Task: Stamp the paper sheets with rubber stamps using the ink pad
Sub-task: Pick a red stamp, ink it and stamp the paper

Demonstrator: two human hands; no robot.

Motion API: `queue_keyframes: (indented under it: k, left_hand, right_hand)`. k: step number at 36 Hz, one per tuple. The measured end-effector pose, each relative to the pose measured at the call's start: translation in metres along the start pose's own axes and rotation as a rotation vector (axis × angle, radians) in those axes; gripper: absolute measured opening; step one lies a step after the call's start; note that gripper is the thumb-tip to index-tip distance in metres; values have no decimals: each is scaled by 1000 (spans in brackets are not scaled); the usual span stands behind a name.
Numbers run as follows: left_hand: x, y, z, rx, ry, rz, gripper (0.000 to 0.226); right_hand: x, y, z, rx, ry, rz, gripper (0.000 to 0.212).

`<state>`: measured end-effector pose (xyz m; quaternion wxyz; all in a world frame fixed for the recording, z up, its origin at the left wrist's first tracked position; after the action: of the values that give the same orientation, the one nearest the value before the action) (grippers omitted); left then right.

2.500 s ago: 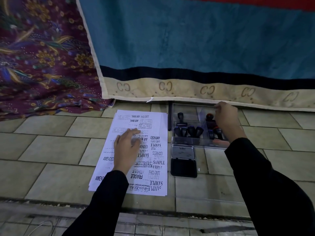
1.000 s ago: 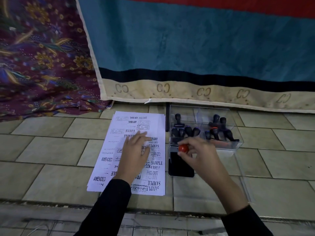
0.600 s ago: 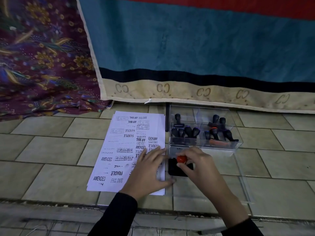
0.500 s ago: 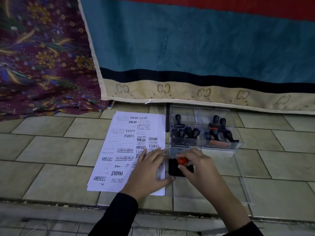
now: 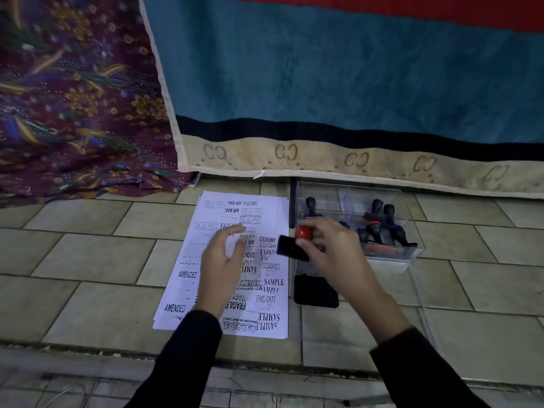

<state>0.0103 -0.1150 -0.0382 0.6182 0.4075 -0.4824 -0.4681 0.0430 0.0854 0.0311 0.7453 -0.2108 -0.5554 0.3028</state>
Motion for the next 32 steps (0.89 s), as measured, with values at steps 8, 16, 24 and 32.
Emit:
queue_keyframes:
  k: [8,16,24,32]
  left_hand:
    - [-4,-41,47,-95,-110,658,33]
    - [-8,-47,44,-111,-92,713,34]
    - [-8,-49,45,-123,-84,725,33]
    - [-8,-49,45,-125,-68,722,32]
  right_hand:
    - [-50,-6,72,87,-75,-182,28]
    - [-72,12,90,48,-150,-269,27]
    - [-79,14,85,82,-182,-282,24]
    - [-76,16,84,61,-137,-240,25]
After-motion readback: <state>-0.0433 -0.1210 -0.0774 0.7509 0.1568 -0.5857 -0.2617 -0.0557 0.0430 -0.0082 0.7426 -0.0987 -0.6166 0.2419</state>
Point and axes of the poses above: each hand's wrist, its own z-axis towards the middle knuckle, its own x-axis out of the back of the hand, y = z × x, the point moved 6 cm from there along z, towards the middle knuckle, and after that the axes turned 6 degrees about -z, right-handed, at the moved point
